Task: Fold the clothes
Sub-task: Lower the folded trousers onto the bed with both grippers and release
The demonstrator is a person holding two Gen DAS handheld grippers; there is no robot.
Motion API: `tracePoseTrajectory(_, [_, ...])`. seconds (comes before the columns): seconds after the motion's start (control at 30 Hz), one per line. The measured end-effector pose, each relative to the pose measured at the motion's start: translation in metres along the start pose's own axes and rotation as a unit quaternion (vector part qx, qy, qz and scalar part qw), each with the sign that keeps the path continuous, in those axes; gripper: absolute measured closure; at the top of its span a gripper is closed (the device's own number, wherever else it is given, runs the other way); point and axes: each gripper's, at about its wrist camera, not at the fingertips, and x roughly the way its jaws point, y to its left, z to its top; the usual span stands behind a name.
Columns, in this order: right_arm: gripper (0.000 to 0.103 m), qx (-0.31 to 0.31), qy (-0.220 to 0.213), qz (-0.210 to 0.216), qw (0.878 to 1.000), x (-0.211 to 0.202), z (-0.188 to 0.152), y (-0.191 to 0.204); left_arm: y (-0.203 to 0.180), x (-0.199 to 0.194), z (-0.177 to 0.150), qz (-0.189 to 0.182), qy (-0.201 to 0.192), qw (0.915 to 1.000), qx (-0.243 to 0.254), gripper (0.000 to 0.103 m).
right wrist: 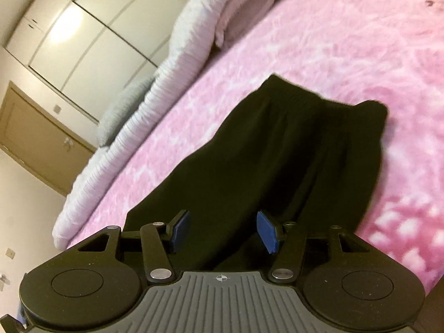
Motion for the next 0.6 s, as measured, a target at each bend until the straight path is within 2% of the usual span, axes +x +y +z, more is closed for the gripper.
tracePoseTrajectory(0.13, [0.046, 0.041, -0.044, 0.007, 0.998, -0.033, -0.01, -0.018, -0.009, -0.016, -0.016, 0.006, -0.026, 0.999, 0.035, 0.076])
tracePoseTrajectory(0.2, [0.046, 0.075, -0.053, 0.009, 0.996, -0.049, -0.011, -0.026, -0.013, -0.027, -0.018, 0.003, -0.011, 0.9997, 0.02, 0.074])
tracePoseTrajectory(0.3, [0.046, 0.129, -0.05, 0.037, 0.99, -0.065, -0.003, -0.039, -0.014, -0.035, -0.018, -0.021, -0.018, 0.9996, -0.01, 0.068])
tracePoseTrajectory(0.43, [0.046, 0.132, -0.051, 0.042, 0.989, -0.06, 0.002, -0.04, -0.012, -0.021, -0.011, -0.007, -0.004, 0.9973, -0.073, 0.067])
tracePoseTrajectory(0.5, [0.046, 0.125, -0.043, 0.048, 0.99, -0.057, 0.0, -0.04, -0.008, -0.009, -0.006, 0.004, 0.007, 0.9962, -0.087, 0.067])
tracePoseTrajectory(0.6, [0.046, 0.1, -0.027, 0.028, 0.994, -0.051, 0.005, -0.041, -0.001, 0.011, 0.002, 0.02, 0.024, 0.9938, -0.107, 0.067])
